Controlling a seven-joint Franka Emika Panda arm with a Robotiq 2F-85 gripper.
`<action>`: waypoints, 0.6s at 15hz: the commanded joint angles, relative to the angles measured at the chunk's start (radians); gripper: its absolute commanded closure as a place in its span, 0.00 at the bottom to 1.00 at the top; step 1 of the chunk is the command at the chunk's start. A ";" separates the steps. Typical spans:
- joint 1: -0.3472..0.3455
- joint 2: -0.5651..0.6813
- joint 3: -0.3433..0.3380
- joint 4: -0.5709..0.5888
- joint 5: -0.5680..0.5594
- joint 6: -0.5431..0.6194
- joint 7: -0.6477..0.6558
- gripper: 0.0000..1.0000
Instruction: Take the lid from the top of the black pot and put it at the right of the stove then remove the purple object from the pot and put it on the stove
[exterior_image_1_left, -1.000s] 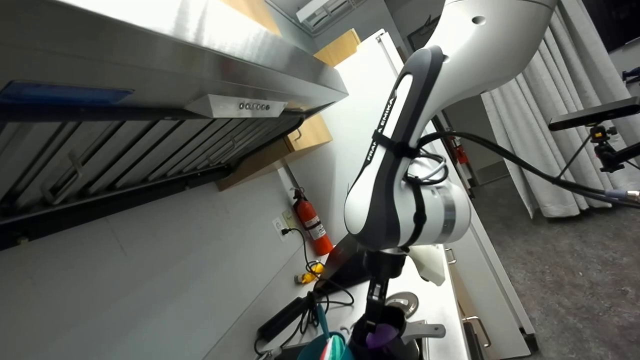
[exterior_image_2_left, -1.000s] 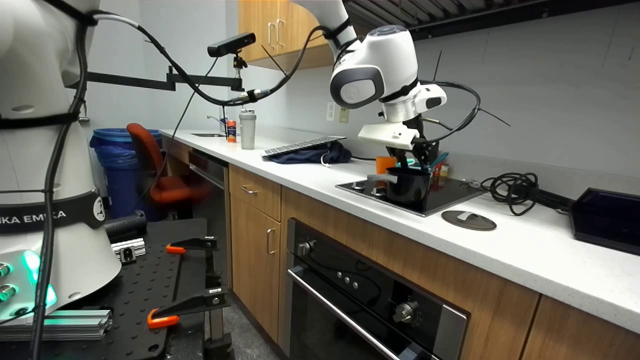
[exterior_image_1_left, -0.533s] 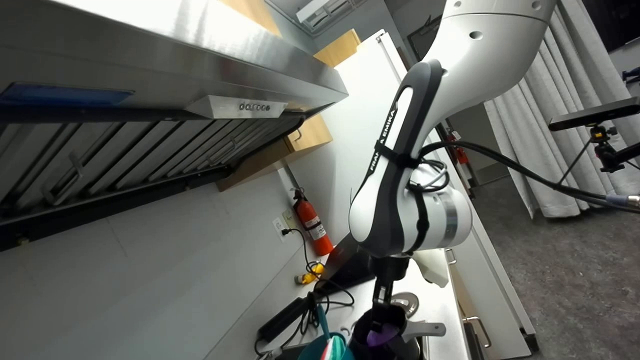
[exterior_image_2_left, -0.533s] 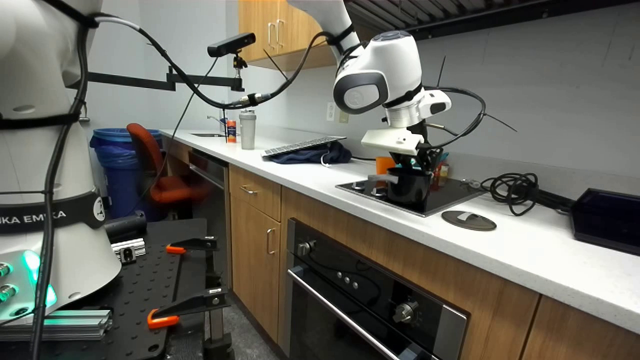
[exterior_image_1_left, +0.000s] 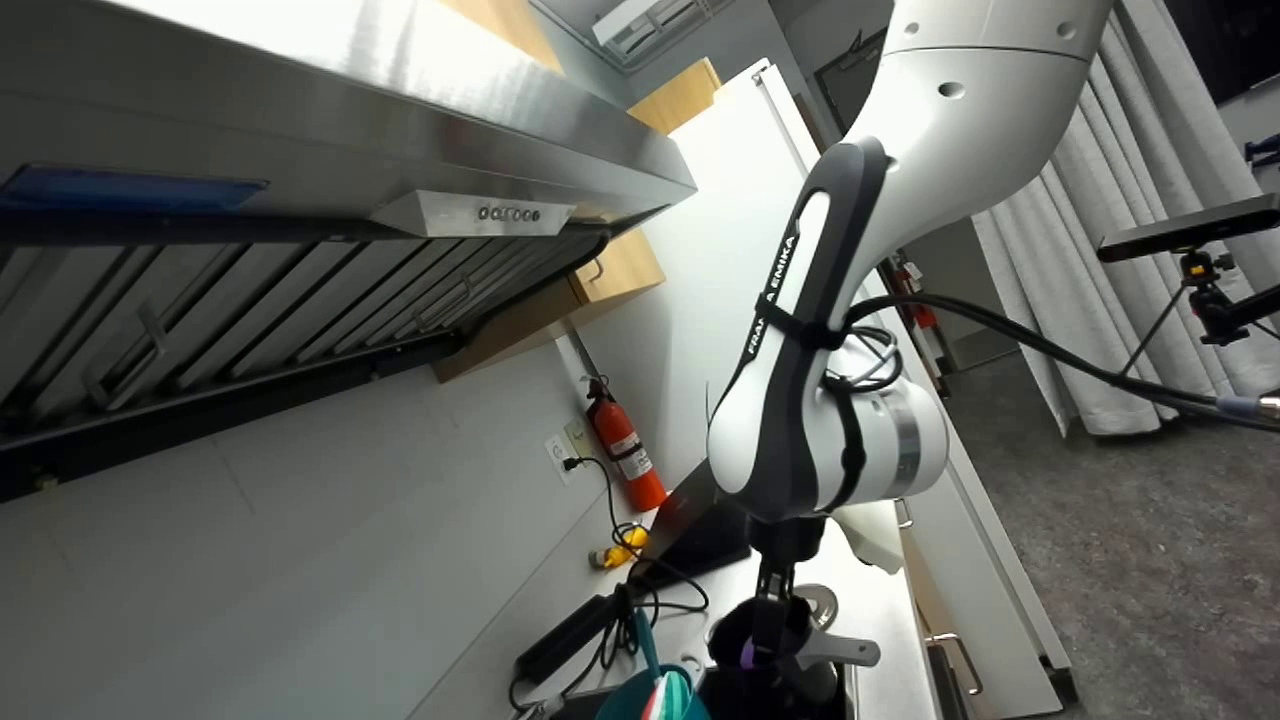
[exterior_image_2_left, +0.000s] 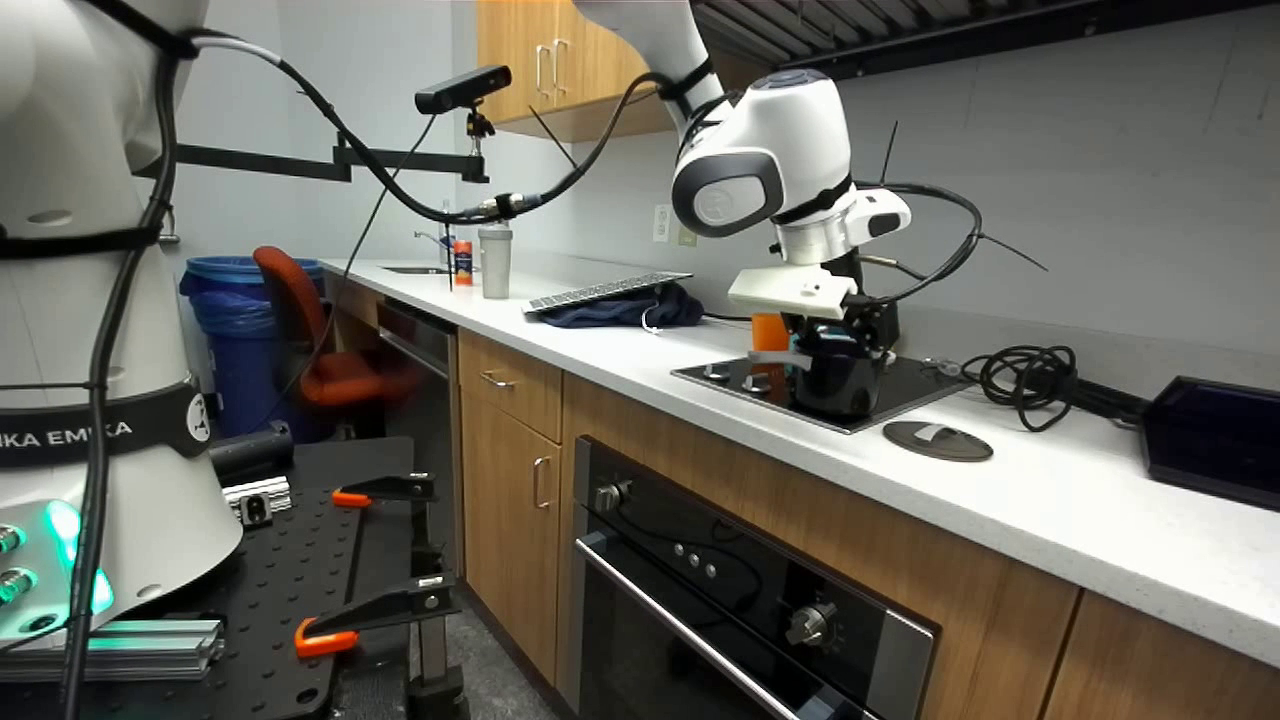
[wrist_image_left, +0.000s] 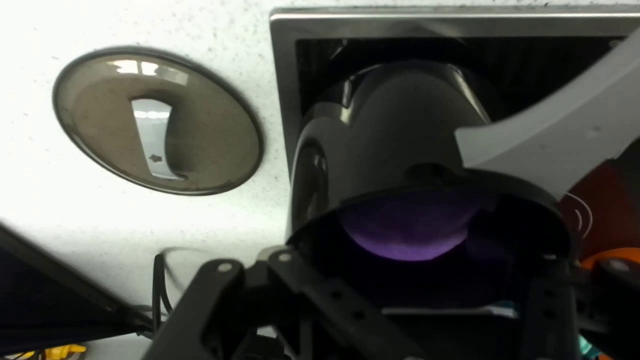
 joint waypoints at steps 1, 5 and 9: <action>0.027 0.028 -0.034 0.038 -0.031 -0.021 0.028 0.51; 0.035 0.029 -0.043 0.040 -0.027 -0.019 0.027 0.84; 0.036 0.028 -0.043 0.046 -0.021 -0.014 0.024 1.00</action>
